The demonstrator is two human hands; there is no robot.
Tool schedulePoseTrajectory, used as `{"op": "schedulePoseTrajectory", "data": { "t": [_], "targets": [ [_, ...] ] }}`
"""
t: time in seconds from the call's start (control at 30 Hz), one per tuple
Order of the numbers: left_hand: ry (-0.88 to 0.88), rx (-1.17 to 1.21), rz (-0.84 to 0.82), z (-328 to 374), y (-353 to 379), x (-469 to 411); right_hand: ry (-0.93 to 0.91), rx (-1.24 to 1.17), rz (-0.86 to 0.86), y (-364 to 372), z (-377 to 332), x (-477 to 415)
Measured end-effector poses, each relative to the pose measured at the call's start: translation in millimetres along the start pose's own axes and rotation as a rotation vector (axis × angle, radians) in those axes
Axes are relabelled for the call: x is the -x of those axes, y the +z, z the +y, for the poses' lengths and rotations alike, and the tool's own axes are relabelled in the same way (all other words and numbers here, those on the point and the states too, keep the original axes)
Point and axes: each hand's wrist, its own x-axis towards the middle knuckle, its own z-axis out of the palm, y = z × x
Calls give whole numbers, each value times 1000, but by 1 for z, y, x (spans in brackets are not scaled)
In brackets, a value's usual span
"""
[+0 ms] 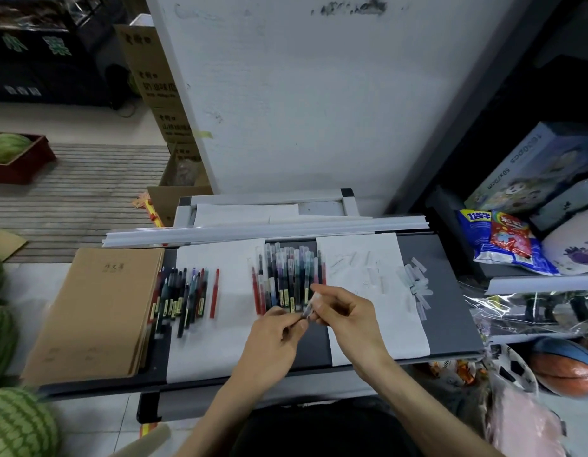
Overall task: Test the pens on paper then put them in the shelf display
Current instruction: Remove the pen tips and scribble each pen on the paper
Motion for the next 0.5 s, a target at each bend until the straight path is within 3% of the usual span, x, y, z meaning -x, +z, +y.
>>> {"op": "schedulePoseTrajectory", "data": {
  "t": [0.17, 0.37, 0.5],
  "targets": [
    [-114, 93, 76, -17, 1, -17, 68, 198, -13, 3, 17, -16],
    [-296, -130, 247, -32, -15, -52, 119, 622, -61, -33, 35, -32],
    [-314, -190, 235, -35, -18, -77, 99, 875, 38, -71, 34, -42]
  ]
}}
